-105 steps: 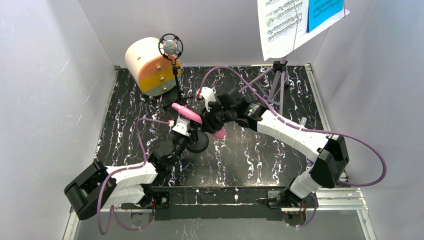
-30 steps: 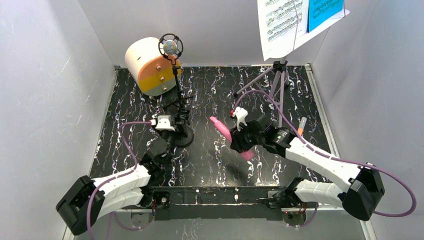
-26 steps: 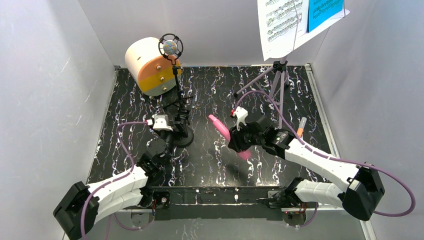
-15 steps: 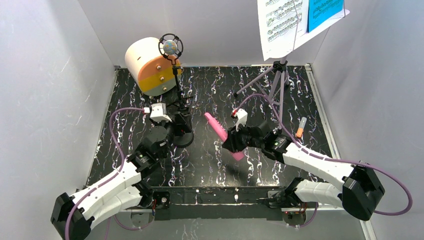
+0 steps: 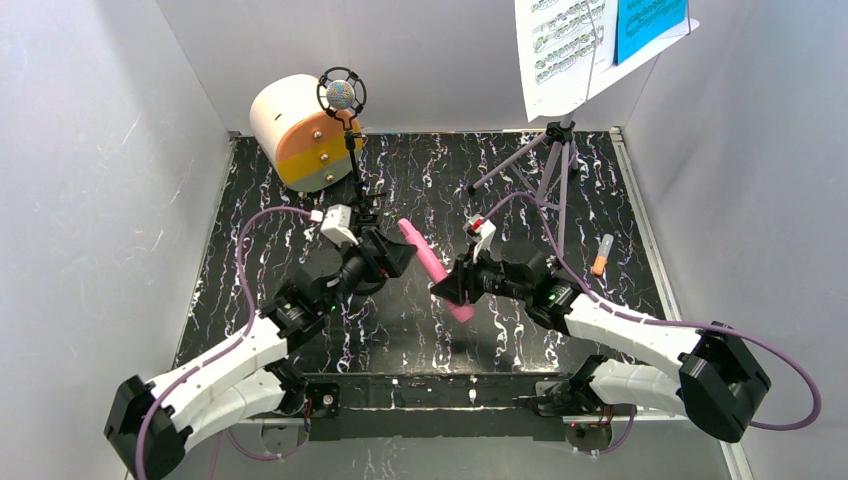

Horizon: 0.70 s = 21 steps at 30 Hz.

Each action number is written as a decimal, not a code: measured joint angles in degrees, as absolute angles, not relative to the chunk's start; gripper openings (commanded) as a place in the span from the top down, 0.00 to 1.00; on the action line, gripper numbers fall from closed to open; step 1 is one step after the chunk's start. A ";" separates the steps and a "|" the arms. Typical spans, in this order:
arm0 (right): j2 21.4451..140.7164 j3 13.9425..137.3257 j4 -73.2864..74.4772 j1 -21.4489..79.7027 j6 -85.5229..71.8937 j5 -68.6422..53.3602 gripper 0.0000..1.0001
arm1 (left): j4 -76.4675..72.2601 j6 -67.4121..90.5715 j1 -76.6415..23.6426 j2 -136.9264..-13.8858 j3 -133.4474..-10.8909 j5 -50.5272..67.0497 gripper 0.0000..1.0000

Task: Pack up the instrument practice props
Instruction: Place the microphone at the center of the board.

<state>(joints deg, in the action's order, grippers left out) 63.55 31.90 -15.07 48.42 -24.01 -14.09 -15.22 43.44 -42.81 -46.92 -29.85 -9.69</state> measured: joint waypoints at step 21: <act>60.82 28.21 -27.16 48.47 -27.05 -18.37 0.66 | -32.93 53.91 -45.25 -57.58 -28.86 1.89 0.94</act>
<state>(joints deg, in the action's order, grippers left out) 60.82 28.21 -27.16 48.47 -27.05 -18.37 -32.93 53.91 -45.25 -57.58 -28.86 1.89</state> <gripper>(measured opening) 0.468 0.266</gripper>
